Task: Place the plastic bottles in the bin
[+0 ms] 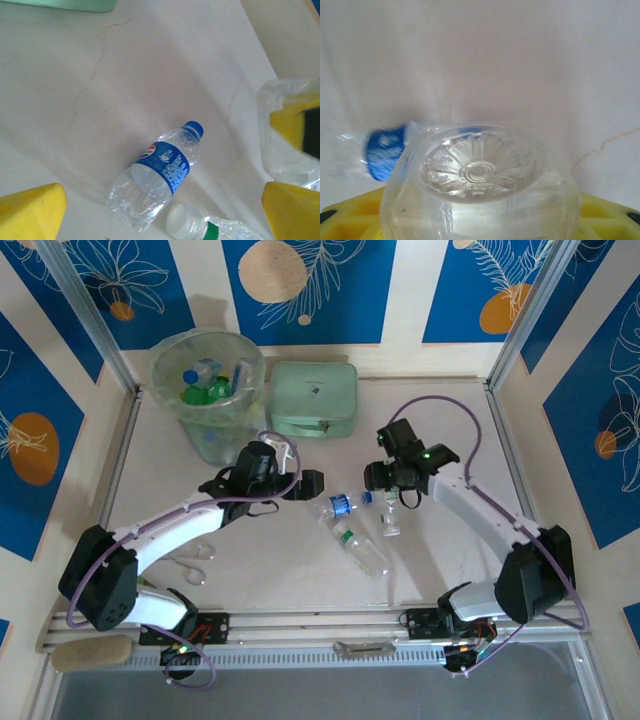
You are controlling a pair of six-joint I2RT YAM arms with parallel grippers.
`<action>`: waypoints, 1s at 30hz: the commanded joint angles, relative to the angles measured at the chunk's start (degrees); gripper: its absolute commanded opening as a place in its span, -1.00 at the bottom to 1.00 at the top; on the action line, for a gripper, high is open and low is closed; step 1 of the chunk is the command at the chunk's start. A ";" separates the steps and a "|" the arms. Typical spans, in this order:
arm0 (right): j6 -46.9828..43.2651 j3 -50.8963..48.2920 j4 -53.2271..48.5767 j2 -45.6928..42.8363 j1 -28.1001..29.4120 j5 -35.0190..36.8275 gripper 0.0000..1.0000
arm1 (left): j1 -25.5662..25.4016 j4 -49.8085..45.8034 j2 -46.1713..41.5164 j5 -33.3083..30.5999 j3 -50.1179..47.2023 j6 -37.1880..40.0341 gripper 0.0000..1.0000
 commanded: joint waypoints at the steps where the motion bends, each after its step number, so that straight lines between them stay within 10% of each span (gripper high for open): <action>1: 7.23 0.69 4.56 -3.27 -1.72 -7.21 0.13 | -2.30 3.93 -1.00 1.72 0.20 0.08 0.99; 30: 30.73 -9.08 26.08 -10.08 0.59 -22.29 0.03 | -10.26 17.74 7.74 6.33 5.29 -2.28 0.84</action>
